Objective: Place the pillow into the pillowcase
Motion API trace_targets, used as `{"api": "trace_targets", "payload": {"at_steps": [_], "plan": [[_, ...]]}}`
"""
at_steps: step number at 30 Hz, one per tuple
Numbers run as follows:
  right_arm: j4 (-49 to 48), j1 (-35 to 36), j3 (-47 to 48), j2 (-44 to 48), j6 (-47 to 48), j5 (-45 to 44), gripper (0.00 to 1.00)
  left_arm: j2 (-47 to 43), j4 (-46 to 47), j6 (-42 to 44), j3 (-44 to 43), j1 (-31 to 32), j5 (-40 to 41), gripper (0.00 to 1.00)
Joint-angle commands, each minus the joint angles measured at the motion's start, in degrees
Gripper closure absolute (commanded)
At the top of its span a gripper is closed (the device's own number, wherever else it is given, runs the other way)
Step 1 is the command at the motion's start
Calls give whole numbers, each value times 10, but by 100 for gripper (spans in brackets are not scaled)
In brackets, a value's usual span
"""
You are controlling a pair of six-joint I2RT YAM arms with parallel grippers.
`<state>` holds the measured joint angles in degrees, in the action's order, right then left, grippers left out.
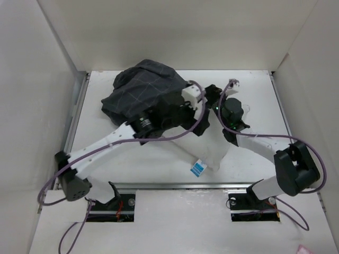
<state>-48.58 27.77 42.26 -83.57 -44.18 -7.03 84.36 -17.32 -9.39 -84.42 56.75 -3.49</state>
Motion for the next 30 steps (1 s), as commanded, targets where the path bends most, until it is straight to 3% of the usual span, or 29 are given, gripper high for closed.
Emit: {"api": "trace_targets", "payload": {"at_steps": [1, 4, 8, 12, 13, 15, 18, 19, 21, 22, 25, 28, 29, 30], "plan": [[189, 2, 90, 39, 160, 27, 0, -109, 28, -48, 45, -15, 131, 1], [346, 2, 157, 59, 267, 0, 0, -181, 28, -99, 111, -15, 237, 1], [449, 13, 165, 120, 341, -48, 0, -267, 17, -168, 209, -29, 320, 1], [536, 100, 165, 181, 379, -198, 0, -322, 3, -232, 283, -29, 359, 1], [555, 105, 176, 186, 379, -199, 0, -328, 3, -256, 300, -29, 367, 1], [595, 106, 193, 186, 352, -183, 0, -340, -3, -263, 313, -29, 386, 1], [559, 106, 199, 193, 338, -69, 0, -345, 11, -263, 326, -29, 386, 1], [534, 99, 186, 198, 345, 19, 0, -345, 17, -257, 326, -34, 386, 1], [486, 99, 156, 198, 339, 46, 66, -345, 28, -244, 326, -34, 381, 1], [474, 99, 156, 193, 339, 32, 74, -338, 33, -235, 326, -34, 381, 1], [507, 94, 187, 176, 375, 47, 76, -333, 40, -222, 326, -34, 376, 1], [507, 94, 211, 158, 376, 53, 97, -333, 46, -209, 326, -34, 376, 1], [501, 94, 211, 150, 371, 59, 92, -333, 52, -203, 326, -34, 376, 1], [501, 94, 218, 150, 371, 87, 73, -333, 57, -198, 326, -34, 376, 1]]}}
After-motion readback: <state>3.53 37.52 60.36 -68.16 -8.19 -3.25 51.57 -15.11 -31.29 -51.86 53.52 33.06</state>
